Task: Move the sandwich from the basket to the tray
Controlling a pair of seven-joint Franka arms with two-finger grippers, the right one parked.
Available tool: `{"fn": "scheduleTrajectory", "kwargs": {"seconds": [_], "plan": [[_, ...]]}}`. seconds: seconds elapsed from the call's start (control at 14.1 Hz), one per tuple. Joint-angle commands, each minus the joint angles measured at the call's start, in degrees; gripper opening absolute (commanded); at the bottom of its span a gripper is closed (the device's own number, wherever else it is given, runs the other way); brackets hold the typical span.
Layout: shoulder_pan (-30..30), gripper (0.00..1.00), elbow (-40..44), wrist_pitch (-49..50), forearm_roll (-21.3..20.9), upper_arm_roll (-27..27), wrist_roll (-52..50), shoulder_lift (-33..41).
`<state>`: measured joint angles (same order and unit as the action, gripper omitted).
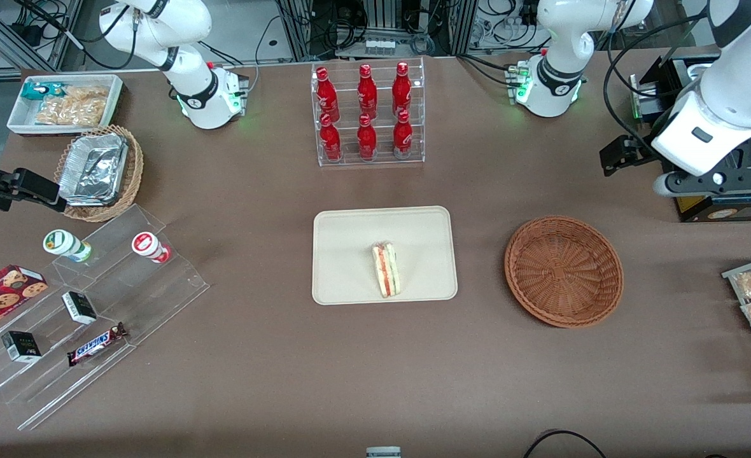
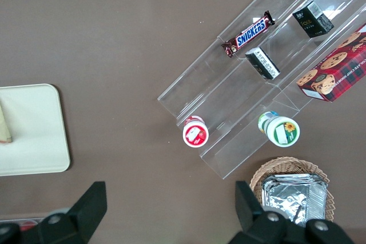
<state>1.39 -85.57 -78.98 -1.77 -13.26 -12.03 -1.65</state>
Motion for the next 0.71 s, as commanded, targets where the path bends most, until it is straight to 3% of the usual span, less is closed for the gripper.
{"fn": "scheduleTrajectory", "kwargs": {"seconds": [0.0, 0.64], "plan": [[1.24, 1.0, -3.64, -0.39, 0.19, -0.36, 1.57, 3.23], [1.59, 1.0, -0.48, 2.77, 0.1, -0.36, 0.42, 3.23]]}}
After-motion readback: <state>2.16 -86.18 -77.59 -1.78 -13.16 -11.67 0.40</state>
